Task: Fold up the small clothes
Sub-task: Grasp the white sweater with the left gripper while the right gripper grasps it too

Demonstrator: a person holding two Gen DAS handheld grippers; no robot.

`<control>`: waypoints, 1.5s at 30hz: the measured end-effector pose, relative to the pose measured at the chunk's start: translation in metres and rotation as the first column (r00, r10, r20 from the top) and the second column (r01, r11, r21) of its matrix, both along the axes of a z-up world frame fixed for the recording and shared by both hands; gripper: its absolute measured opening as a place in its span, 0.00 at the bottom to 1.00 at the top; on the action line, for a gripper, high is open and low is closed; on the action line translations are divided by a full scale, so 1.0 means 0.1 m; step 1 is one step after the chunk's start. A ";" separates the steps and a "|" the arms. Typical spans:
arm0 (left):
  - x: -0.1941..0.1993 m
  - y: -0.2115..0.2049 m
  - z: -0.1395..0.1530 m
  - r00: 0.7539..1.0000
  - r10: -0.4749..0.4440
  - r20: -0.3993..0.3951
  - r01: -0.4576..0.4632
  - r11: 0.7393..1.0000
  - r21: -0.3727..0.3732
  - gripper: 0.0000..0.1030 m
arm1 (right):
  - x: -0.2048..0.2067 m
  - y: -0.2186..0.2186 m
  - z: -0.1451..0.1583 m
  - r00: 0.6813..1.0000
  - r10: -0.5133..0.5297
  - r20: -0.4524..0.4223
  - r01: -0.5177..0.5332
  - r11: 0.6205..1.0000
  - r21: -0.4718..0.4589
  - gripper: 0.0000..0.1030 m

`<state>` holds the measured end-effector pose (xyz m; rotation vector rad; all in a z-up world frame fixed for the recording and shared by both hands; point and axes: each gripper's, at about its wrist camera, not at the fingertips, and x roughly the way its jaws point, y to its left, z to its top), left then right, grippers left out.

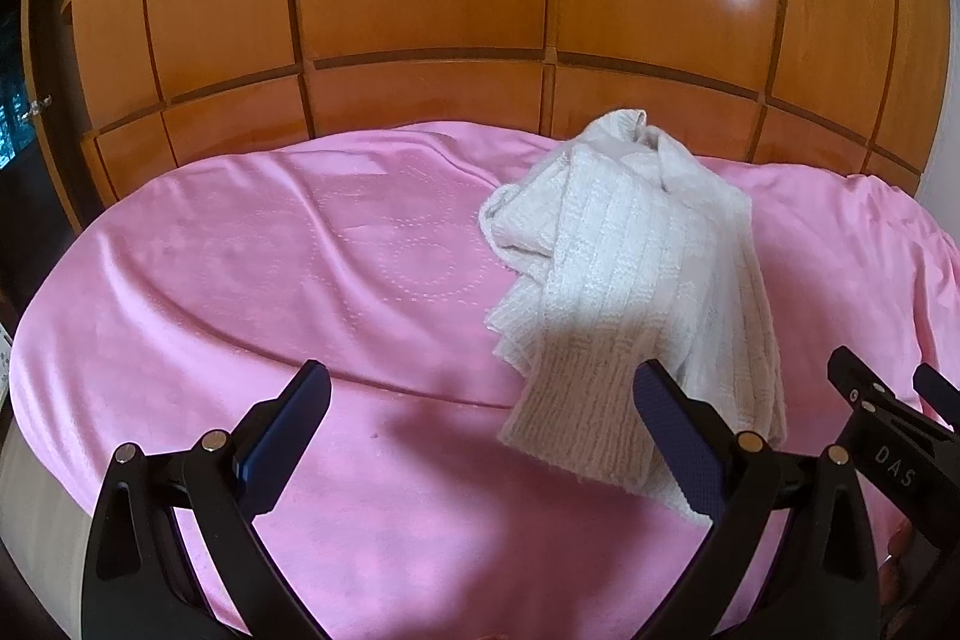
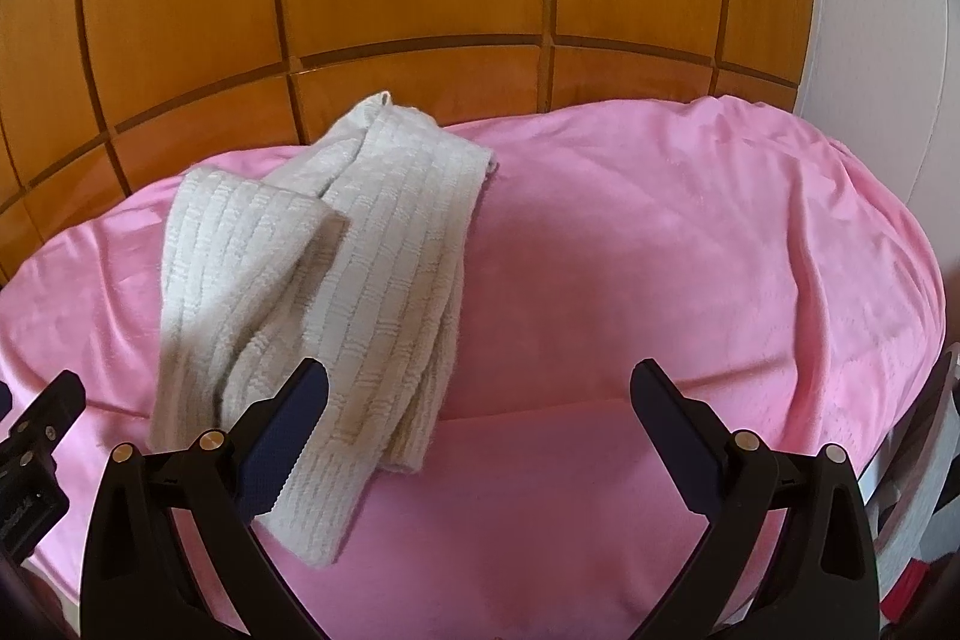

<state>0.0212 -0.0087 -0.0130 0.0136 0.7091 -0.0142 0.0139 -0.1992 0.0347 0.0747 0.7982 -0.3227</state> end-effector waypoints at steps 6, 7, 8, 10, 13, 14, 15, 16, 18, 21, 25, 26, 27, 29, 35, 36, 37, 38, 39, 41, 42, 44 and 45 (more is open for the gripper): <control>0.06 -0.07 -0.03 1.000 -0.015 -0.017 0.015 1.000 0.012 0.98 | 0.03 -0.10 -0.06 1.000 -0.020 -0.017 0.020 1.000 0.011 0.97; 0.07 -0.09 -0.05 1.000 -0.018 -0.025 0.018 1.000 0.014 0.98 | 0.03 -0.12 -0.08 1.000 -0.022 -0.021 0.022 1.000 0.013 0.97; 0.09 -0.10 -0.06 0.999 -0.023 -0.031 0.024 1.000 0.015 0.98 | 0.03 -0.14 -0.09 0.999 -0.024 -0.023 0.024 1.000 0.015 0.97; 0.11 -0.14 -0.06 0.999 -0.033 -0.028 0.034 0.999 0.032 0.98 | 0.03 -0.20 -0.11 0.999 -0.035 -0.021 0.035 0.999 0.024 0.97; 0.17 -0.20 -0.06 0.996 -0.080 -0.023 0.081 0.997 0.021 0.97 | 0.06 -0.29 -0.15 0.998 -0.044 -0.037 0.046 0.998 0.032 0.97; 0.20 -0.25 -0.06 0.994 -0.102 -0.025 0.103 0.995 0.018 0.97 | 0.09 -0.35 -0.17 0.998 -0.047 -0.044 0.049 0.998 0.050 0.97; 0.23 -0.28 -0.06 0.993 -0.112 -0.022 0.113 0.993 0.029 0.97 | 0.10 -0.38 -0.18 0.998 -0.050 -0.044 0.053 0.996 0.065 0.97; 0.27 -0.35 -0.07 0.992 -0.125 -0.006 0.125 0.991 0.055 0.94 | 0.10 -0.41 -0.18 0.998 -0.055 -0.042 0.058 0.995 0.077 0.97; 0.38 -0.48 -0.13 0.985 -0.169 -0.026 0.170 0.982 0.079 0.85 | 0.11 -0.47 -0.17 0.997 -0.064 -0.037 0.067 0.994 0.085 0.97; 0.52 -0.62 -0.25 0.980 -0.190 -0.058 0.196 0.974 0.116 0.80 | 0.13 -0.50 -0.18 0.998 -0.053 -0.038 0.056 0.994 0.095 0.97; 0.62 -0.70 -0.38 0.967 -0.239 -0.091 0.248 0.964 0.096 0.32 | 0.15 -0.52 -0.21 0.998 -0.044 -0.047 0.049 0.994 0.102 0.97; 0.67 -0.68 -0.42 0.955 -0.270 -0.126 0.277 0.960 0.042 0.19 | 0.17 -0.52 -0.22 0.998 -0.037 -0.053 0.042 0.993 0.107 0.97; 0.71 -0.64 -0.44 0.948 -0.281 -0.152 0.284 0.959 -0.001 0.18 | 0.20 -0.52 -0.23 0.998 -0.024 -0.057 0.031 0.992 0.121 0.97; 0.69 -0.52 -0.39 0.952 -0.281 -0.124 0.276 0.960 -0.056 0.09 | 0.23 -0.51 -0.24 0.998 -0.005 -0.055 0.012 0.991 0.133 0.93; 0.70 0.16 0.04 0.981 -0.191 -0.019 0.184 0.966 -0.183 0.08 | 0.48 -0.23 -0.29 0.986 0.146 -0.081 -0.128 0.973 0.194 0.66; 0.73 0.37 0.14 0.990 -0.141 0.006 0.140 0.973 -0.184 0.08 | 0.56 -0.13 -0.31 0.979 0.181 -0.091 -0.159 0.965 0.211 0.64; 0.78 0.52 0.19 0.994 -0.104 0.017 0.105 0.977 -0.184 0.08 | 0.61 -0.05 -0.32 0.973 0.209 -0.096 -0.183 0.957 0.226 0.64; 0.82 0.68 0.23 0.998 -0.065 0.025 0.069 0.981 -0.179 0.08 | 0.69 0.08 -0.34 0.962 0.253 -0.100 -0.224 0.945 0.237 0.64; 0.88 0.85 0.27 0.999 -0.016 0.034 0.022 0.986 -0.165 0.08 | 0.74 0.19 -0.36 0.953 0.284 -0.105 -0.255 0.940 0.228 0.64; 1.04 1.26 0.32 0.995 0.088 0.039 -0.081 0.985 -0.153 0.08 | 0.83 0.33 -0.39 0.942 0.315 -0.116 -0.284 0.932 0.225 0.64; 1.15 1.48 0.34 0.988 0.148 0.041 -0.141 0.981 -0.135 0.08 | 0.92 0.39 -0.44 0.939 0.321 -0.125 -0.284 0.927 0.246 0.64; 1.29 1.77 0.38 0.973 0.225 0.048 -0.220 0.971 -0.091 0.07 | 1.02 0.40 -0.49 0.942 0.307 -0.139 -0.266 0.930 0.253 0.61; 1.37 1.92 0.40 0.963 0.266 0.052 -0.262 0.962 -0.072 0.07 | 1.08 0.36 -0.51 0.948 0.284 -0.143 -0.240 0.934 0.266 0.61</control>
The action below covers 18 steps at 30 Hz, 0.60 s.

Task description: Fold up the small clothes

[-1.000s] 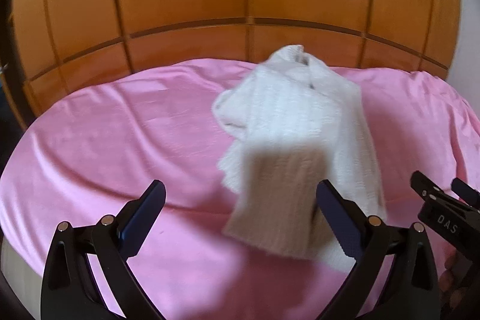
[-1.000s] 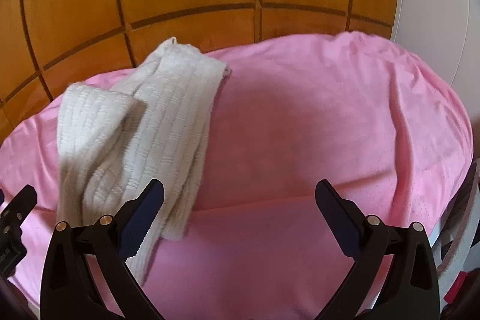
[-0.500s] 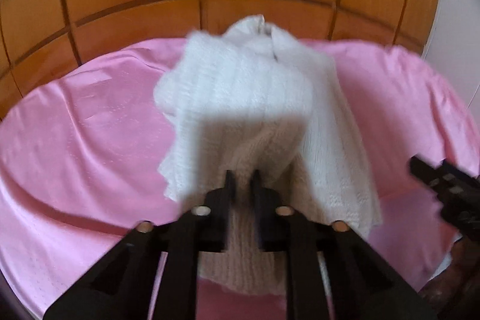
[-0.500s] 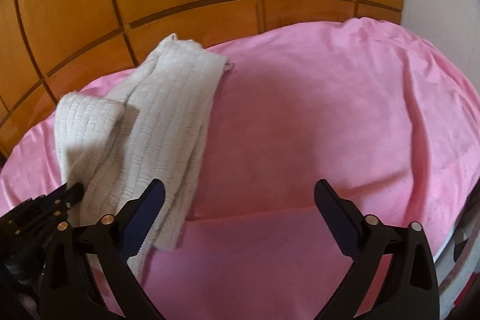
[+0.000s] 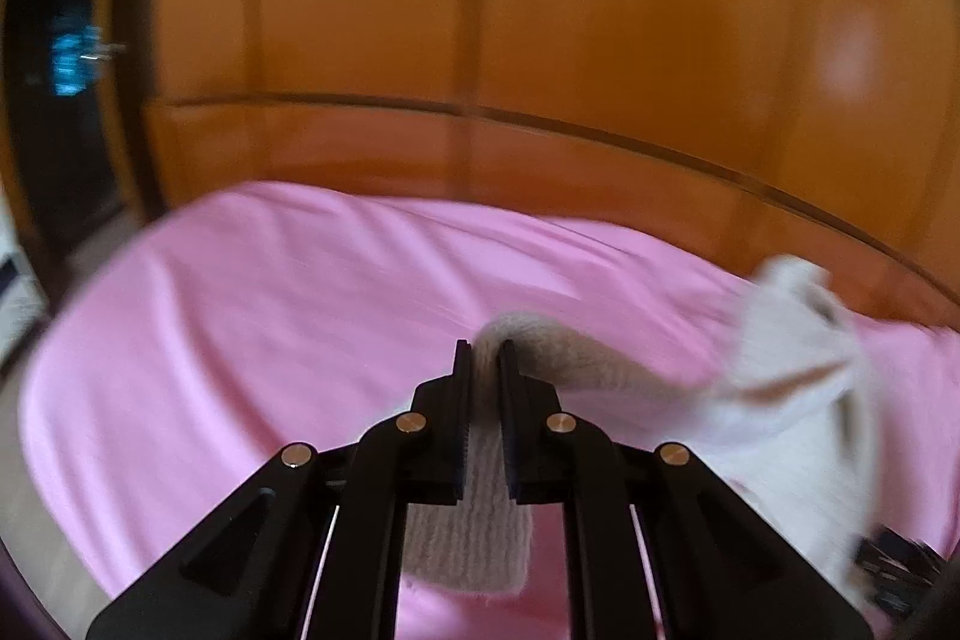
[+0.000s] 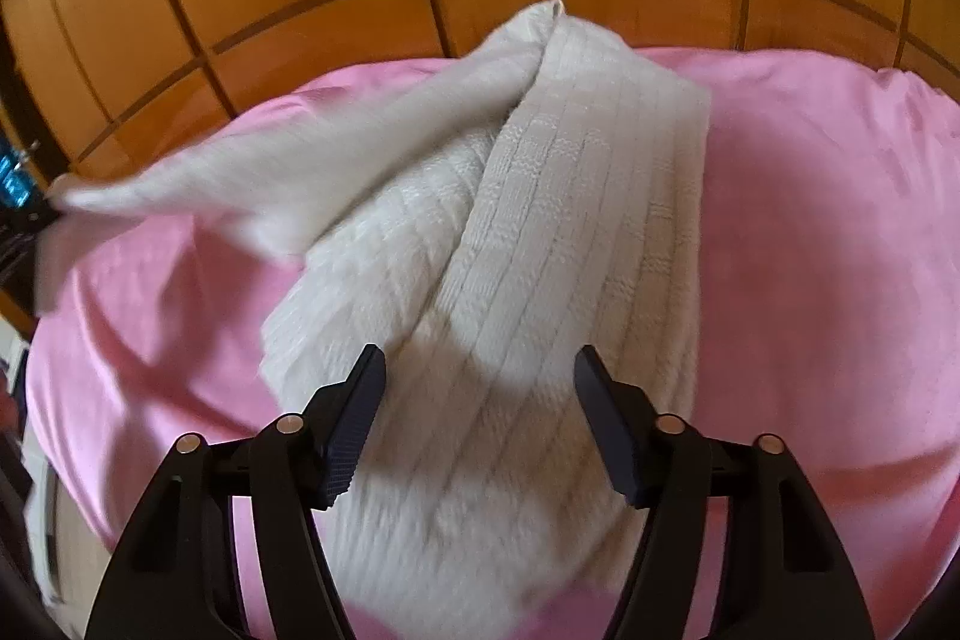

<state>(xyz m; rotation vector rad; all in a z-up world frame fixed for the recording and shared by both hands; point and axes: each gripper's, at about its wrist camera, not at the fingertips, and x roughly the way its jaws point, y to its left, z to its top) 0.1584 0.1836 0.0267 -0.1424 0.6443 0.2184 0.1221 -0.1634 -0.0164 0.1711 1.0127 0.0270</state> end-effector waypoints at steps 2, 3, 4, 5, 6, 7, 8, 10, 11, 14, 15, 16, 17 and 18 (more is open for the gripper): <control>0.18 0.31 0.05 0.996 0.088 0.002 -0.088 0.996 0.028 0.06 | 0.10 -0.08 -0.01 0.999 -0.036 -0.008 0.036 0.999 0.014 0.61; 0.27 0.44 0.08 0.992 0.127 0.002 -0.127 0.991 0.038 0.06 | 0.14 -0.09 -0.01 0.999 -0.045 -0.003 0.045 0.999 -0.003 0.61; 0.37 0.58 0.12 0.984 0.179 0.004 -0.179 0.983 0.050 0.06 | 0.20 -0.09 -0.02 0.999 -0.050 -0.006 0.050 0.999 -0.017 0.61; 0.45 0.71 0.13 0.973 0.231 0.007 -0.231 0.972 0.047 0.06 | 0.23 -0.10 -0.04 0.999 -0.049 -0.018 0.048 0.999 -0.023 0.61; 0.52 0.86 0.14 0.960 0.280 -0.002 -0.280 0.959 0.031 0.05 | 0.34 -0.08 -0.11 0.998 -0.042 -0.054 0.040 0.998 -0.042 0.61; 0.61 0.95 0.14 0.952 0.306 -0.010 -0.306 0.952 0.029 0.04 | 0.36 -0.08 -0.15 0.997 -0.048 -0.058 0.045 0.997 -0.062 0.61; 0.67 0.99 0.14 0.943 0.333 -0.013 -0.332 0.942 0.048 0.04 | 0.39 -0.07 -0.18 0.997 -0.051 -0.060 0.046 0.995 -0.088 0.61; 0.71 1.00 0.09 0.929 0.370 -0.030 -0.368 0.929 0.048 0.20 | 0.43 -0.03 -0.27 0.996 -0.038 -0.078 0.028 0.992 -0.122 0.41; 0.70 0.95 0.05 0.941 0.337 -0.040 -0.335 0.942 0.031 0.31 | 0.43 -0.04 -0.28 0.996 -0.031 -0.081 0.021 0.992 -0.125 0.37; 0.58 0.71 -0.06 0.973 0.228 -0.034 -0.227 0.974 0.021 0.52 | 0.38 -0.13 -0.20 0.998 0.006 -0.065 -0.013 0.995 -0.101 0.22; 0.54 0.54 -0.16 0.989 0.134 -0.061 -0.135 0.991 0.000 0.52 | 0.34 -0.21 -0.12 0.998 0.023 -0.059 -0.026 0.998 -0.064 0.18; 0.54 0.44 -0.24 0.993 0.084 -0.077 -0.086 0.996 -0.020 0.52 | 0.32 -0.28 -0.07 0.998 0.032 -0.053 -0.035 0.998 -0.048 0.12; 0.50 0.30 -0.33 0.995 0.023 -0.092 -0.028 0.998 -0.051 0.52 | 0.29 -0.36 0.01 0.998 0.044 -0.040 -0.046 0.998 -0.049 0.11; 0.44 0.11 -0.46 0.990 -0.082 -0.113 0.068 0.990 -0.122 0.52 | 0.25 -0.46 0.10 0.999 0.048 -0.021 -0.050 0.996 -0.079 0.10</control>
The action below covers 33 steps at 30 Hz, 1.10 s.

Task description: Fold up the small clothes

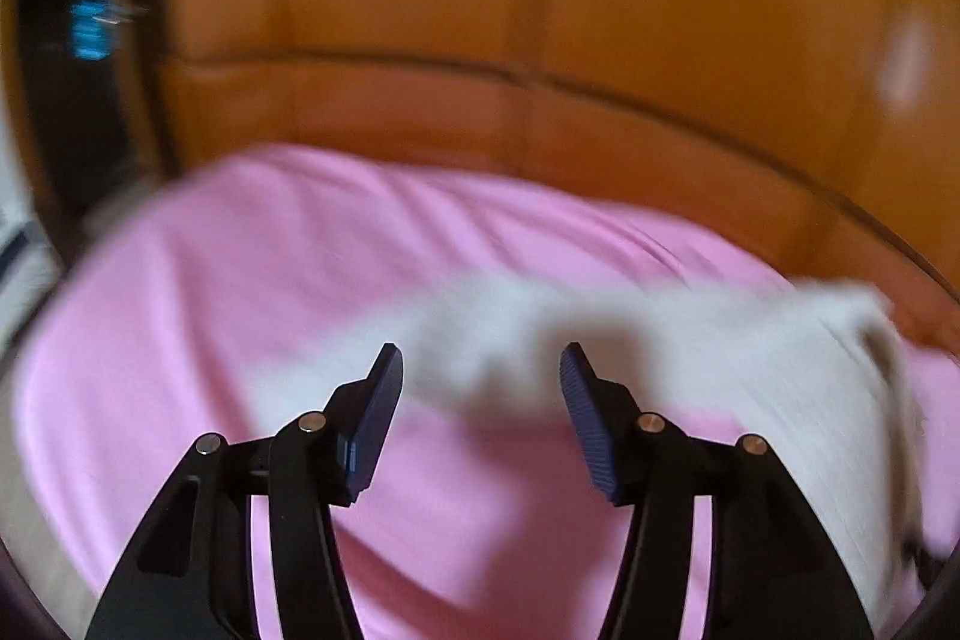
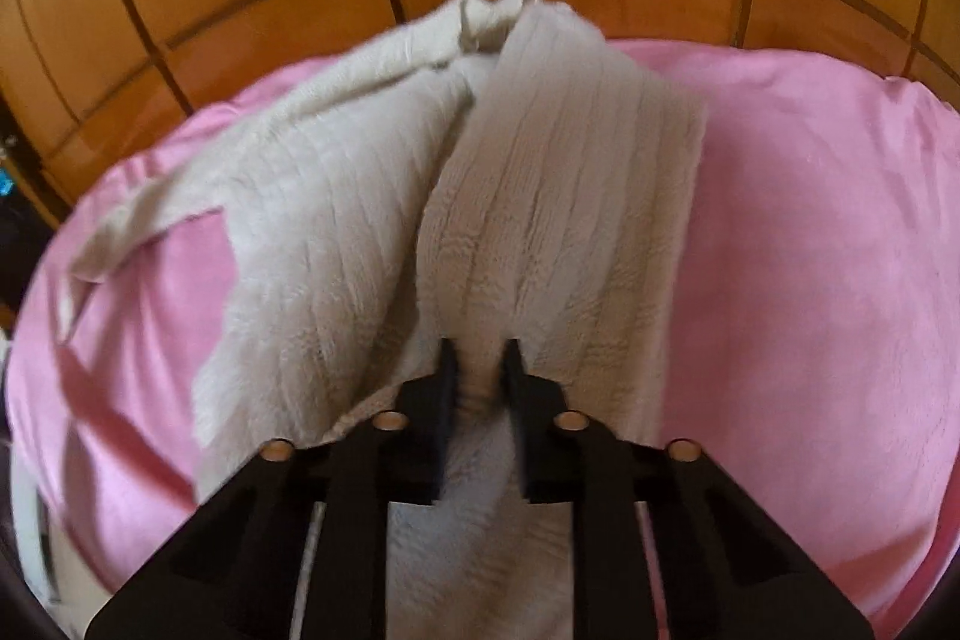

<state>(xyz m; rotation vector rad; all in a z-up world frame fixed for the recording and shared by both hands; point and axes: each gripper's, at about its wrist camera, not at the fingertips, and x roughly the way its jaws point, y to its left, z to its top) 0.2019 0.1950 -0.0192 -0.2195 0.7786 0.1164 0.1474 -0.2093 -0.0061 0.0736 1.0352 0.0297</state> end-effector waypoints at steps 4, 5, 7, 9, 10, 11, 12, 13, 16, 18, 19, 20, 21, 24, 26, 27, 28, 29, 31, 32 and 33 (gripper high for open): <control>-0.21 -0.66 -0.36 0.966 -0.253 -0.060 0.238 0.954 -0.182 0.48 | -0.03 -0.41 0.19 0.998 -0.029 0.058 0.041 0.977 -0.208 0.09; -0.27 -0.80 -0.40 0.952 -0.298 -0.066 0.279 0.937 -0.211 0.48 | -0.01 -0.54 0.22 0.997 -0.052 0.063 0.065 0.970 -0.233 0.09; -0.40 -1.09 -0.50 0.919 -0.388 -0.069 0.355 0.891 -0.283 0.48 | 0.03 -0.86 0.29 0.991 -0.104 0.087 0.127 0.941 -0.314 0.09; -0.47 -1.28 -0.54 0.884 -0.464 -0.058 0.418 0.841 -0.344 0.48 | 0.14 -1.20 0.34 0.982 -0.157 0.109 0.188 0.898 -0.397 0.09; -0.53 -1.44 -0.56 0.861 -0.505 -0.062 0.450 0.812 -0.372 0.48 | 0.23 -1.33 0.35 0.977 -0.180 0.116 0.213 0.879 -0.427 0.09; -0.60 -1.60 -0.57 0.833 -0.549 -0.066 0.486 0.785 -0.383 0.48 | 0.36 -1.51 0.36 0.969 -0.206 0.134 0.246 0.845 -0.474 0.09; -0.66 -1.70 -0.57 0.813 -0.579 -0.064 0.516 0.767 -0.381 0.48 | 0.44 -1.62 0.36 0.963 -0.226 0.144 0.268 0.824 -0.499 0.09; -0.74 -1.87 -0.57 0.782 -0.621 -0.061 0.562 0.744 -0.362 0.50 | 0.53 -1.76 0.38 0.956 -0.250 0.151 0.292 0.805 -0.516 0.09; -0.94 -2.18 -0.51 0.721 -0.688 -0.082 0.633 0.702 -0.327 0.56 | 0.92 -2.14 0.42 0.925 -0.325 0.195 0.377 0.742 -0.554 0.09; -0.99 -2.33 -0.52 0.722 -0.683 -0.115 0.643 0.722 -0.256 0.55 | 1.06 -2.31 0.44 0.915 -0.351 0.198 0.402 0.756 -0.516 0.10; -0.99 -2.37 -0.54 0.723 -0.677 -0.137 0.646 0.733 -0.215 0.52 | 1.08 -2.34 0.46 0.912 -0.359 0.200 0.410 0.765 -0.496 0.12; -0.98 -2.41 -0.57 0.722 -0.675 -0.153 0.646 0.736 -0.203 0.46 | 1.07 -2.34 0.47 0.907 -0.369 0.202 0.420 0.770 -0.480 0.29; -0.98 -2.38 -0.57 0.723 -0.672 -0.160 0.643 0.739 -0.201 0.36 | 1.02 -2.31 0.50 0.905 -0.372 0.206 0.425 0.789 -0.444 0.54; -0.91 -2.33 -0.59 0.739 -0.654 -0.161 0.617 0.753 -0.229 0.14 | 0.67 -2.02 0.52 0.938 -0.305 0.163 0.337 0.914 -0.226 0.64; -0.87 -2.32 -0.58 0.733 -0.665 -0.146 0.620 0.741 -0.258 0.07 | 0.35 -1.78 0.34 0.978 -0.206 0.033 0.205 0.978 0.025 0.64; -0.85 -2.29 -0.57 0.736 -0.663 -0.138 0.618 0.741 -0.264 0.06 | 0.19 -1.64 0.21 0.988 -0.154 -0.023 0.156 0.976 0.150 0.64; -0.87 -2.27 -0.56 0.739 -0.661 -0.131 0.616 0.742 -0.264 0.06 | 0.08 -1.52 0.12 0.992 -0.112 -0.065 0.124 0.967 0.223 0.64; -0.89 -2.24 -0.54 0.740 -0.661 -0.120 0.618 0.740 -0.265 0.06 | -0.03 -1.38 -0.01 0.992 -0.066 -0.111 0.096 0.953 0.289 0.64; -0.88 -2.18 -0.51 0.748 -0.656 -0.097 0.616 0.742 -0.265 0.05 | -0.27 -1.05 -0.28 0.983 0.010 -0.184 0.063 0.920 0.387 0.64; -0.88 -2.13 -0.46 0.752 -0.654 -0.082 0.614 0.740 -0.274 0.05 | -0.35 -0.91 -0.37 0.978 0.033 -0.205 0.059 0.904 0.425 0.63; -0.88 -2.09 -0.41 0.756 -0.651 -0.068 0.612 0.740 -0.280 0.05 | -0.42 -0.72 -0.45 0.976 0.055 -0.211 0.044 0.897 0.440 0.55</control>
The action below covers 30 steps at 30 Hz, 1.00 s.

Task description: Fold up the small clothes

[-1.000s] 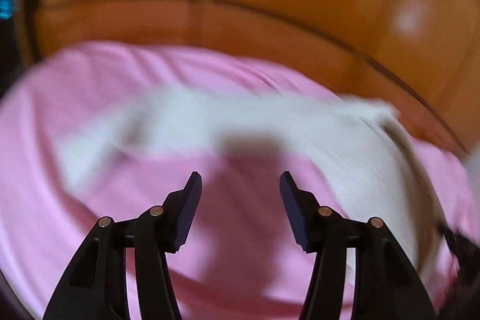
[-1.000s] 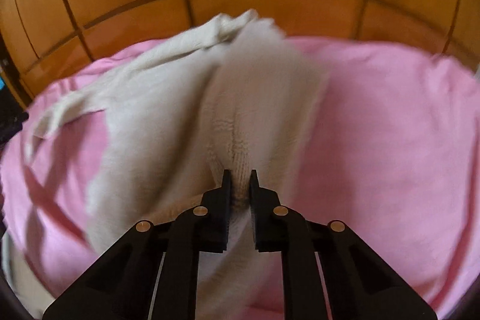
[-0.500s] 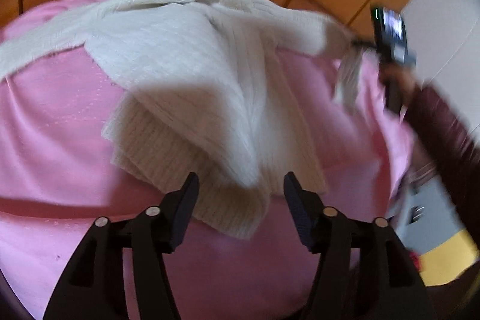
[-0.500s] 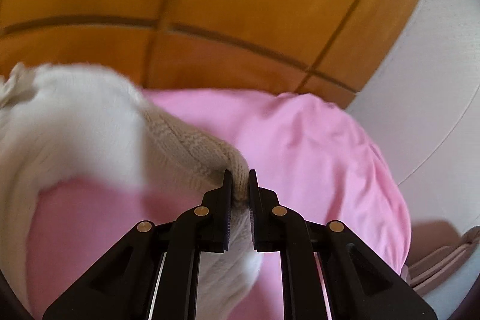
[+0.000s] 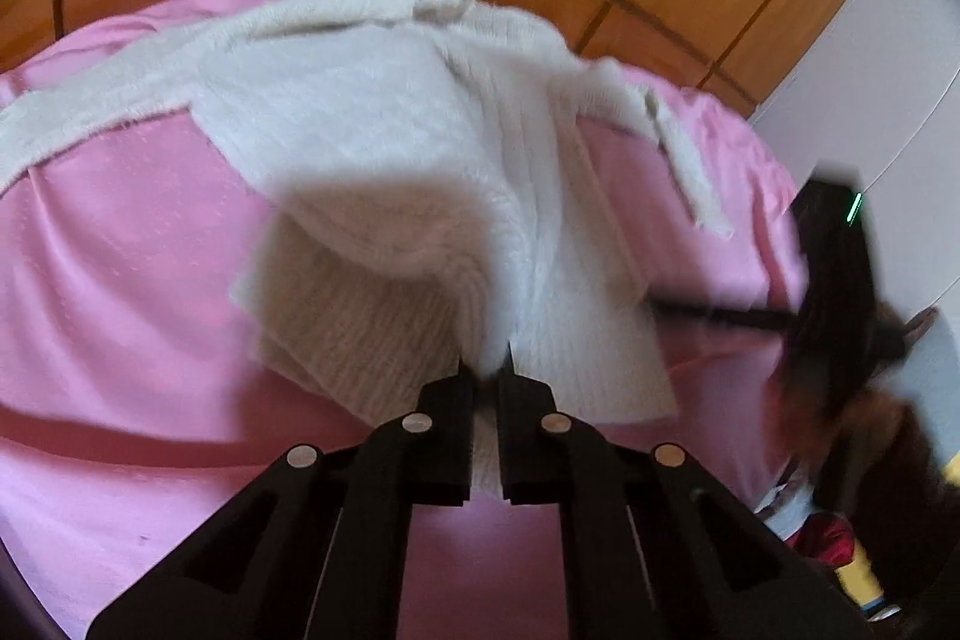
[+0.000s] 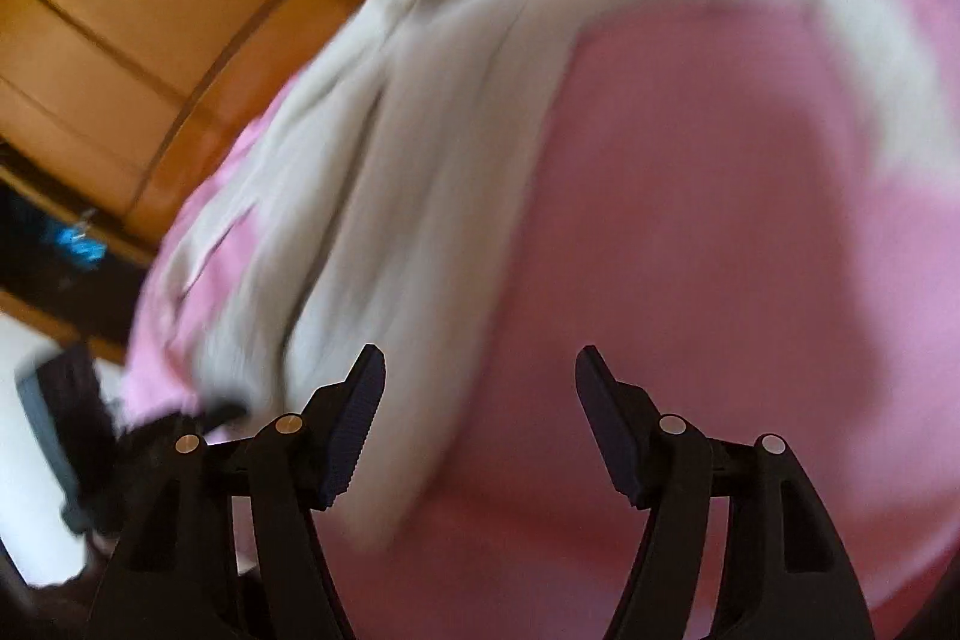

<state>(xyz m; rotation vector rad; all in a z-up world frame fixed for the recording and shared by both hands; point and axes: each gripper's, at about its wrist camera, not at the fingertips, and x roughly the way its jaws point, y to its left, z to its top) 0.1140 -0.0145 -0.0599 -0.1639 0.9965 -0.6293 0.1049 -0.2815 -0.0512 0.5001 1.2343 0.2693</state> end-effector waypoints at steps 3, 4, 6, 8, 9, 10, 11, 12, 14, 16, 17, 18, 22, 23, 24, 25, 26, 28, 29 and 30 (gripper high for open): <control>0.00 0.21 0.30 0.998 0.037 0.053 -0.034 0.998 -0.054 0.04 | 0.01 0.33 -0.01 0.998 0.058 0.006 -0.058 0.998 -0.013 0.07; 0.01 0.26 0.39 0.996 0.052 0.066 -0.048 0.997 -0.064 0.04 | 0.02 0.39 0.05 0.997 0.067 0.030 -0.065 0.997 -0.045 0.07; 0.02 0.45 0.59 0.992 0.096 0.087 -0.087 0.991 -0.102 0.04 | -0.02 0.52 0.33 0.988 0.100 0.115 -0.090 0.992 -0.089 0.06; 0.02 0.70 0.85 0.981 0.151 0.121 -0.133 0.981 -0.141 0.04 | -0.09 0.49 0.79 0.966 0.116 0.231 -0.090 0.988 -0.122 0.06; 0.02 0.78 0.93 0.977 0.170 0.128 -0.149 0.977 -0.154 0.04 | -0.13 0.44 0.97 0.956 0.113 0.271 -0.078 0.987 -0.138 0.06; 0.01 0.91 1.02 0.972 0.195 0.132 -0.170 0.969 -0.178 0.04 | -0.17 0.39 1.15 0.945 0.107 0.309 -0.061 0.986 -0.155 0.06; -0.01 1.05 1.11 0.966 0.223 0.132 -0.193 0.960 -0.203 0.03 | -0.25 0.28 1.39 0.928 0.092 0.360 -0.029 0.984 -0.175 0.05; -0.03 1.14 1.17 0.962 0.238 0.133 -0.206 0.954 -0.219 0.03 | -0.33 0.18 1.55 0.915 0.074 0.397 0.000 0.983 -0.184 0.05; -0.16 1.35 1.30 0.952 0.267 0.150 -0.225 0.941 -0.252 0.03 | -0.50 -0.09 1.83 0.892 0.036 0.450 0.056 0.980 -0.190 0.05; -0.33 1.51 1.37 0.946 0.282 0.157 -0.235 0.935 -0.264 0.03 | -0.61 -0.32 1.96 0.882 0.016 0.470 0.092 0.975 -0.204 0.05; -0.41 1.55 1.38 0.945 0.282 0.163 -0.234 0.936 -0.263 0.03 | -0.74 -0.44 2.00 0.881 0.004 0.473 0.116 0.967 -0.225 0.05; -0.54 1.60 1.35 0.947 0.280 0.157 -0.235 0.938 -0.254 0.03 | -0.79 -0.49 1.98 0.886 -0.007 0.464 0.130 0.964 -0.233 0.05; -0.90 1.60 0.93 0.962 0.267 0.058 -0.253 0.950 -0.183 0.03 | -1.16 -0.78 1.54 0.954 -0.043 0.297 0.129 0.953 -0.275 0.05; -0.97 1.60 0.78 0.964 0.267 0.018 -0.260 0.951 -0.169 0.03 | -1.20 -0.75 1.40 0.965 -0.047 0.257 0.122 0.951 -0.285 0.05; -1.05 1.57 0.55 0.962 0.270 -0.036 -0.272 0.952 -0.137 0.03 | -1.29 -0.77 1.15 0.982 -0.054 0.184 0.107 0.951 -0.291 0.05; -1.09 1.54 0.36 0.958 0.276 -0.080 -0.284 0.953 -0.108 0.03 | -1.36 -0.75 0.95 0.991 -0.054 0.126 0.090 0.950 -0.300 0.05; -1.13 1.55 0.22 0.953 0.284 -0.109 -0.293 0.952 -0.085 0.03 | -1.44 -0.71 0.73 0.996 -0.046 0.070 0.067 0.944 -0.323 0.05; -1.18 1.54 -0.09 0.937 0.311 -0.157 -0.318 0.948 -0.015 0.03 | -1.47 -0.63 0.47 0.999 -0.038 0.009 0.039 0.934 -0.356 0.05; -1.18 1.57 -0.22 0.925 0.332 -0.186 -0.337 0.941 0.001 0.04 | -1.45 -0.61 0.39 0.999 -0.037 -0.010 0.030 0.930 -0.366 0.05; -1.16 1.61 -0.31 0.918 0.332 -0.215 -0.342 0.940 -0.007 0.04 | -1.45 -0.60 0.34 0.999 -0.024 -0.023 0.014 0.928 -0.371 0.05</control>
